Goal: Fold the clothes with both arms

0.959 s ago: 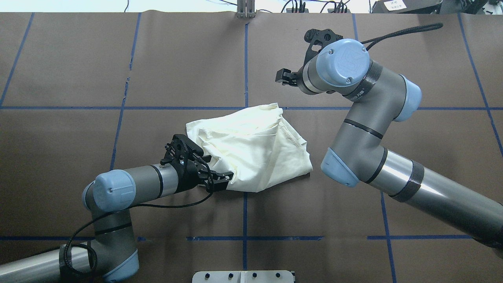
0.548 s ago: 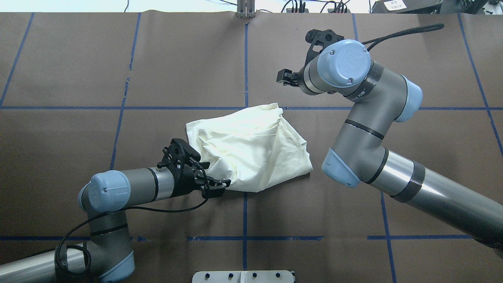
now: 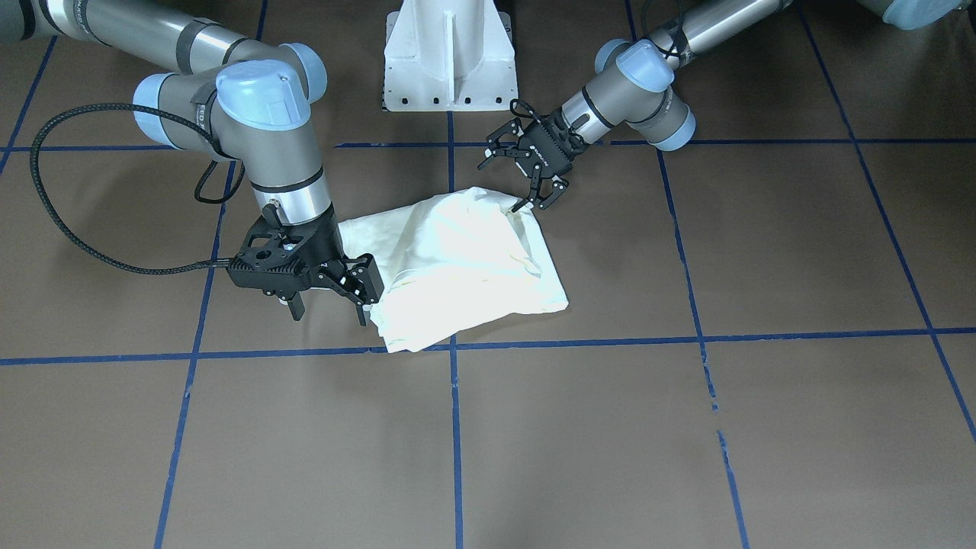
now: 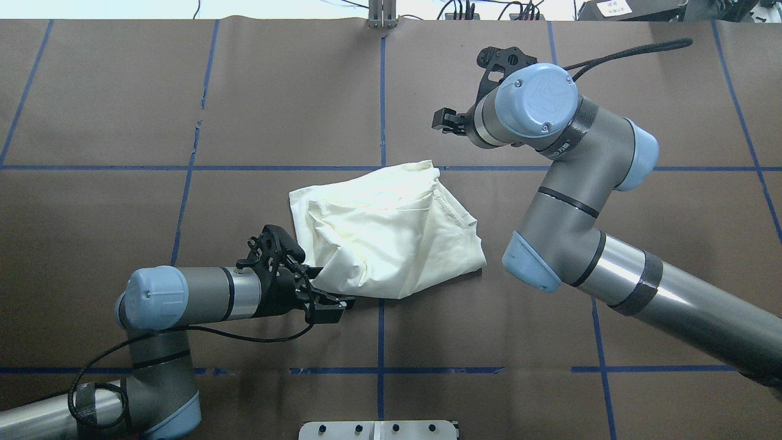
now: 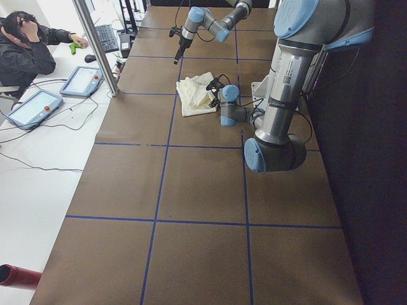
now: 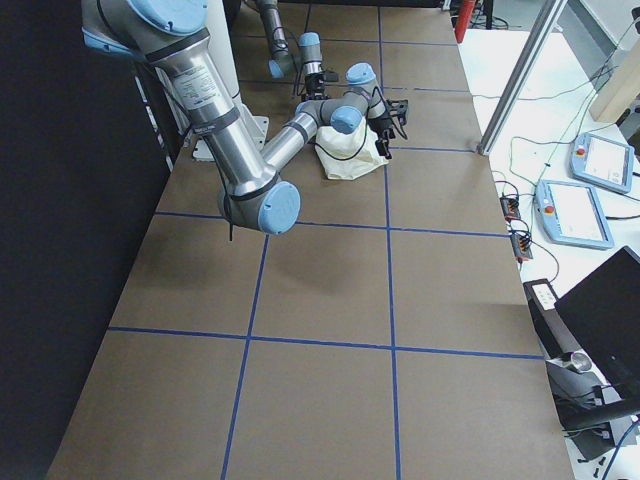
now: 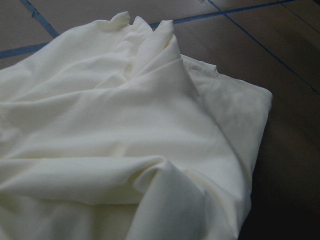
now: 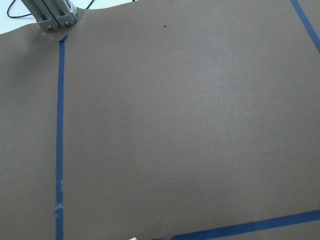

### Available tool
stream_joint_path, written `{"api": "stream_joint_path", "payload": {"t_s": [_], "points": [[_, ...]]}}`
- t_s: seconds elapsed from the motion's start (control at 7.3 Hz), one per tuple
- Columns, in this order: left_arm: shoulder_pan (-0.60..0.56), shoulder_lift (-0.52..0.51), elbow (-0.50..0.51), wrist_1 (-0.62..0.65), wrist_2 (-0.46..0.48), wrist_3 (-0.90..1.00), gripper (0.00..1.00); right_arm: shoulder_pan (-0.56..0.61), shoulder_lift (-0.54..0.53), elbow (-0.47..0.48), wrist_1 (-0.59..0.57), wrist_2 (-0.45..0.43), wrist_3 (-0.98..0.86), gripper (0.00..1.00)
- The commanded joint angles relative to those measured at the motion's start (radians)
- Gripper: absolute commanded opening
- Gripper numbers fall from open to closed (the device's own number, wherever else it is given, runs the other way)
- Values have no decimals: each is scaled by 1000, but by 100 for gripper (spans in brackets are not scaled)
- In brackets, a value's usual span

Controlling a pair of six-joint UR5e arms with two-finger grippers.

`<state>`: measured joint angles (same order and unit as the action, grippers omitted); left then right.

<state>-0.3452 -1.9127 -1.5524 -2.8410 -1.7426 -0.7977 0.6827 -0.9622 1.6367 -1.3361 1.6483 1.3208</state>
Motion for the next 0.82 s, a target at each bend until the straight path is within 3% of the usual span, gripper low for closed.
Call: {"api": "stream_joint_path", "payload": {"t_s": [0.0, 0.41, 0.68], "points": [[0, 41, 8, -148, -76, 2, 100, 0, -3, 0, 0, -2, 0, 100], [2, 38, -33, -166, -78, -15, 100, 0, -1, 0, 2, -2, 0, 100], [-9, 38, -45, -150, -68, -145, 100, 0, -1, 0, 0, -2, 0, 100]]}}
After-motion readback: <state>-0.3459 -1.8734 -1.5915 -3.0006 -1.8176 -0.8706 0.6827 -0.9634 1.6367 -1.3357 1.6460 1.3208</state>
